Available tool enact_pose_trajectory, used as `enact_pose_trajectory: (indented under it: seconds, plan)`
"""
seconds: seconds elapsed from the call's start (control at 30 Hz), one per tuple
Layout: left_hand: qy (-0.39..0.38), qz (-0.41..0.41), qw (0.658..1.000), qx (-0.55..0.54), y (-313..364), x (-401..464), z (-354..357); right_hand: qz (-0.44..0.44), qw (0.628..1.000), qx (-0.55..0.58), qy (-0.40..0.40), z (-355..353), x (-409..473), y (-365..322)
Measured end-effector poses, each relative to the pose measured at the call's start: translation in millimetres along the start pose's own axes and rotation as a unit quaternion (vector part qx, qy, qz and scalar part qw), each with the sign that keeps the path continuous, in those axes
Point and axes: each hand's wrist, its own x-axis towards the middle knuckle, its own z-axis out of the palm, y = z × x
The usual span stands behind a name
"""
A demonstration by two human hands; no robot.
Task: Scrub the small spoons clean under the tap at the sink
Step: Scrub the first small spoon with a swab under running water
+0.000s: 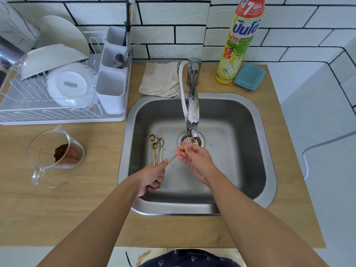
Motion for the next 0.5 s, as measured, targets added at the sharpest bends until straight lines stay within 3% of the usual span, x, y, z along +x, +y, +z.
enact_pose_trajectory:
  seconds: [0.2,0.4,0.5]
  plan:
    - [-0.003,0.014,0.997,-0.074,4,8,12,-0.048,0.994,-0.070,0.076,-6,3,-7]
    - [0.052,0.171,0.951,-0.252,44,26,48,-0.092,0.982,-0.095,0.137,-54,-4,-24]
    - [0.078,0.203,0.947,-0.234,59,31,65,-0.118,0.972,-0.131,0.156,-74,-10,-29]
